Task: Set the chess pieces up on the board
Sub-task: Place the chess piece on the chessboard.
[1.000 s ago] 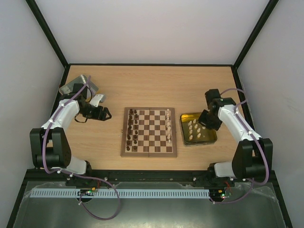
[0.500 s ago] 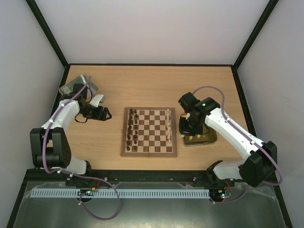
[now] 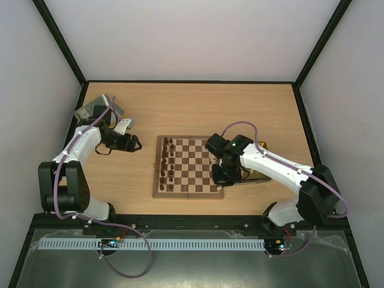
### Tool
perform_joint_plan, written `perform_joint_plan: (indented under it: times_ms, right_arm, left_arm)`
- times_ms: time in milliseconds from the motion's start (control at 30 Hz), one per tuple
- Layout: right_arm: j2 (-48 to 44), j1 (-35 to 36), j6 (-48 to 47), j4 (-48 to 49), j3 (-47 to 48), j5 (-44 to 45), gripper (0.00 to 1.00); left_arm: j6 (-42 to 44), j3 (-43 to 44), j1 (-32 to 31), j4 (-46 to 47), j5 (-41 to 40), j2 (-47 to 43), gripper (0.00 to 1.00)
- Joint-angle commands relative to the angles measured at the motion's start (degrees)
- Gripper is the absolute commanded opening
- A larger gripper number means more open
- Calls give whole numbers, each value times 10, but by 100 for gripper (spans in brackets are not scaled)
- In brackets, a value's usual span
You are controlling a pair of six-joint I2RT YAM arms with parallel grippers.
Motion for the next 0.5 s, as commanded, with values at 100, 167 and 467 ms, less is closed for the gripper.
perform_joint_plan:
  times_ms: [100, 167, 467]
  right_arm:
    - [32, 8, 23, 38, 0, 16, 11]
    - [39, 7, 26, 44, -2, 20, 11]
    - [65, 11, 24, 71, -8, 16, 11]
  left_arm:
    - [-3, -10, -3, 0, 0, -5, 76]
    - [-3, -9, -2, 0, 0, -5, 76]
    - [-3, -9, -2, 0, -2, -8, 76]
